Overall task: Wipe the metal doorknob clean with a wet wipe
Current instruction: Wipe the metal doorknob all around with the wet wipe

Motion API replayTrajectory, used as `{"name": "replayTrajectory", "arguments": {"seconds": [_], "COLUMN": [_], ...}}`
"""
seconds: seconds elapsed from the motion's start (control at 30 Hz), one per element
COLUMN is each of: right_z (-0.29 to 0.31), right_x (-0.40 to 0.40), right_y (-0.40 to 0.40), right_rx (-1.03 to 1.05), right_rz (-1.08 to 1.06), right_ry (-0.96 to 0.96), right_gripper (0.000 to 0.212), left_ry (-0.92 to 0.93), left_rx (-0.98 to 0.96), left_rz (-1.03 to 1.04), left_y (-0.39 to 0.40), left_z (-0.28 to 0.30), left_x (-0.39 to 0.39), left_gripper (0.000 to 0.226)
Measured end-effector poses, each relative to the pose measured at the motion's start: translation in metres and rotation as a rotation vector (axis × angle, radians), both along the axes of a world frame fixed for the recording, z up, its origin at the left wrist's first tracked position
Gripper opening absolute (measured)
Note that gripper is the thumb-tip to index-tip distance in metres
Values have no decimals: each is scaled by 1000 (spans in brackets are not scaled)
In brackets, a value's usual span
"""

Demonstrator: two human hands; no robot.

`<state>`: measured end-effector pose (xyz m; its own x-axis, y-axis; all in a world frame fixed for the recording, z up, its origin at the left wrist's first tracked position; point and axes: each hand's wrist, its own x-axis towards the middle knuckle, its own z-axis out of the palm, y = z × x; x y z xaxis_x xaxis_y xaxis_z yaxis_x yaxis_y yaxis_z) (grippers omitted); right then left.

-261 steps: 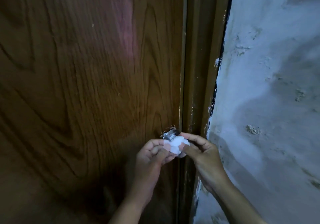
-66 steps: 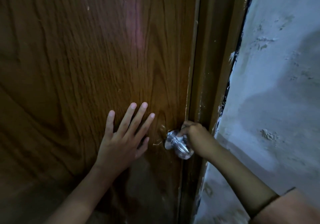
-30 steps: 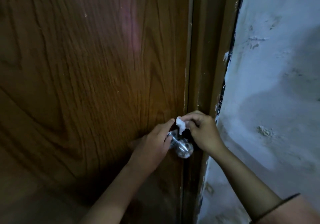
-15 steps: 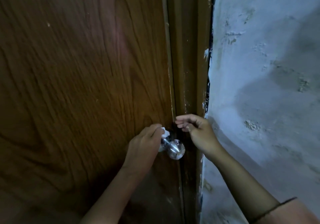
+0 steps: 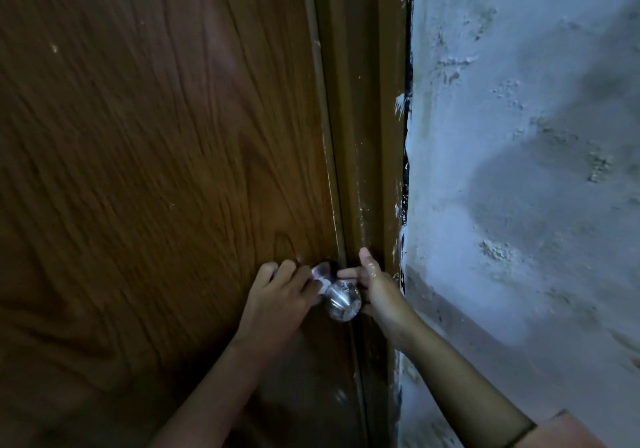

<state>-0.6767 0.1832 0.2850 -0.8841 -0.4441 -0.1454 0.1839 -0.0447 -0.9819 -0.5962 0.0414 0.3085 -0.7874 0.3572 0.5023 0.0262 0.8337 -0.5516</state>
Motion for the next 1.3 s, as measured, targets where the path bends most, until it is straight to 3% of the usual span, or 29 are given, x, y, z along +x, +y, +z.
{"name": "replayTrajectory", "arguments": {"seconds": [0.13,0.43,0.67,1.1,1.3], "right_z": [-2,-3,-9,-13,-12], "right_x": [1,4,9,8,10], "right_y": [-1,-1,2,-2,1], "right_rx": [-124,-198,-307,-351,-366], "right_rz": [7,-9,-39,-88,-71], "right_ry": [-149,-225,-346,-400,-411], "right_gripper": [63,67,60,55,47], "left_ry": [77,51,111,-200,-49], "left_rx": [-2,-52,-4,-267,-180], "left_rz": [-41,30,-45,23,14], "left_y": [-4,11,-8,24,7], "left_z": [-5,0,-13,28,21], "left_x": [-1,-18,-1,-34,-18], "left_gripper": [23,21,29,17,24]}}
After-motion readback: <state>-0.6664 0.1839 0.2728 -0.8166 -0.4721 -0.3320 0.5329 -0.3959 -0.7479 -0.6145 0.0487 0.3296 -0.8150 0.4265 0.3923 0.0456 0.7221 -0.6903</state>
